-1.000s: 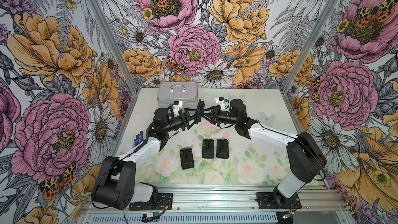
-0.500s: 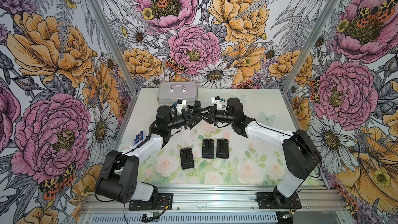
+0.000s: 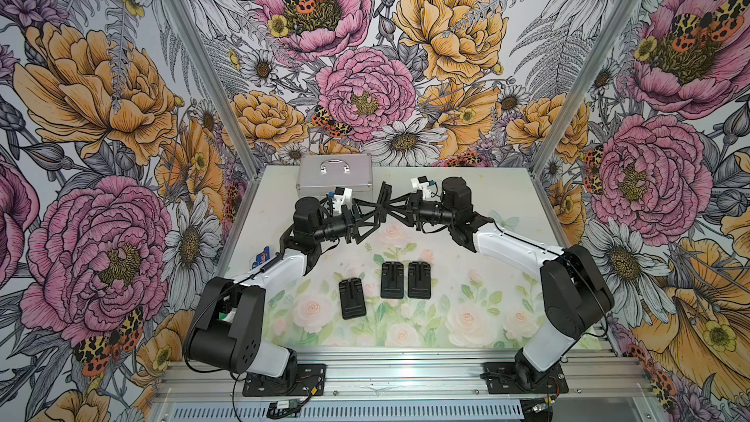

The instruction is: Open the phone stand

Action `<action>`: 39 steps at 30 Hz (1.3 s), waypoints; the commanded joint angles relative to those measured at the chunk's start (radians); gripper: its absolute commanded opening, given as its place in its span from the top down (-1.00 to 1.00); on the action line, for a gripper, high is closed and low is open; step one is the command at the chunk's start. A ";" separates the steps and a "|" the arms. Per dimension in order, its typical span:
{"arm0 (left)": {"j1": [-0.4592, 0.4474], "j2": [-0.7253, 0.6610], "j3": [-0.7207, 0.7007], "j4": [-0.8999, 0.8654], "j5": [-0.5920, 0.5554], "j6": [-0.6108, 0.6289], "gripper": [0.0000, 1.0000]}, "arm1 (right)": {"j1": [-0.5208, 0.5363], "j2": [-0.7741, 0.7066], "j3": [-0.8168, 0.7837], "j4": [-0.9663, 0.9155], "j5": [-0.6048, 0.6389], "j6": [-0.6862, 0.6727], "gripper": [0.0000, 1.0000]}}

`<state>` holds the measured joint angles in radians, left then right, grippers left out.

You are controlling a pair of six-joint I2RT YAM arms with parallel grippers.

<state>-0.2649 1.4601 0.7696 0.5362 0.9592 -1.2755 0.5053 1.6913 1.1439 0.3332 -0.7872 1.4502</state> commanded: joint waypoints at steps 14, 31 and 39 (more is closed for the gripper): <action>0.013 0.015 0.053 0.019 0.035 0.014 -0.62 | 0.008 -0.036 -0.009 0.017 -0.021 -0.040 1.00; 0.061 0.017 0.051 0.019 0.034 0.021 -0.27 | 0.002 -0.055 -0.023 -0.003 -0.017 -0.054 1.00; 0.061 0.024 0.061 0.020 0.054 0.020 -0.55 | 0.007 -0.043 -0.007 -0.006 -0.021 -0.056 1.00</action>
<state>-0.2314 1.4773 0.8005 0.5358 1.0203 -1.2793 0.5121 1.6855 1.1351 0.3229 -0.7940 1.4136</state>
